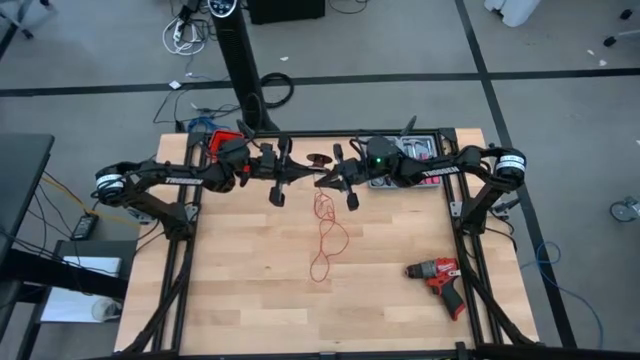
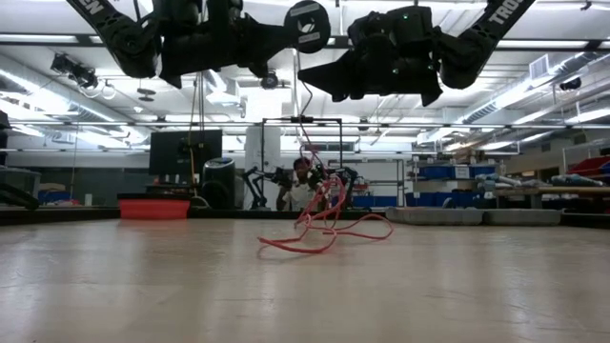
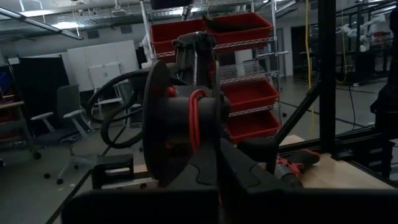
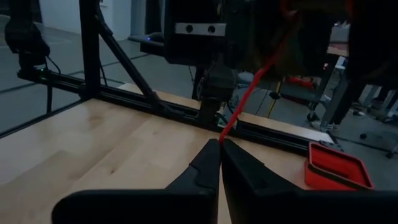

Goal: Coil cords
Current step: Coil the red wire onto the black spool

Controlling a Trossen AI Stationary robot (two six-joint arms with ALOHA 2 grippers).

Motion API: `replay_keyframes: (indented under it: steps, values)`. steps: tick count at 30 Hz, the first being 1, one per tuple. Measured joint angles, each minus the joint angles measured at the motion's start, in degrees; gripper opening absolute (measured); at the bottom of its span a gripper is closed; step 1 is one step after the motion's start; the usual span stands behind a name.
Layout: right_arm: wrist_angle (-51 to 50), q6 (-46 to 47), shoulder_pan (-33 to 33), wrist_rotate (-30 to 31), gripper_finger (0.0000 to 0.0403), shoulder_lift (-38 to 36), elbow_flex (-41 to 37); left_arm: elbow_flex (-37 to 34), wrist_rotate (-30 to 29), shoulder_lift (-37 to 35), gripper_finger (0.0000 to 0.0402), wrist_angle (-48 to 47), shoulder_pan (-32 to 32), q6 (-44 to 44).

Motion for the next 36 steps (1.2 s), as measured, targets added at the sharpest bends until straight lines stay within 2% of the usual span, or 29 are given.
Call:
replay_keyframes:
  steps: [8,26,33,36]
  values:
    - [-2.3,0.1,0.8,0.3,0.0014,0.0,0.0,0.0,-3.7,0.0,0.0000,0.1,0.0,3.8]
    - [-11.2,0.8,0.8,5.8,0.0001,-0.2,0.1,-0.1,-3.6,0.1,0.0000,-1.2,0.0,2.8]
    - [-23.3,-0.8,1.4,9.0,0.0001,-4.3,-0.1,-0.1,-3.9,-2.0,0.0000,-11.0,0.0,1.4]
    - [-27.6,-3.5,2.3,12.5,0.0000,-6.9,-0.1,-0.1,-4.7,-4.0,0.0000,-15.6,0.0,1.4]
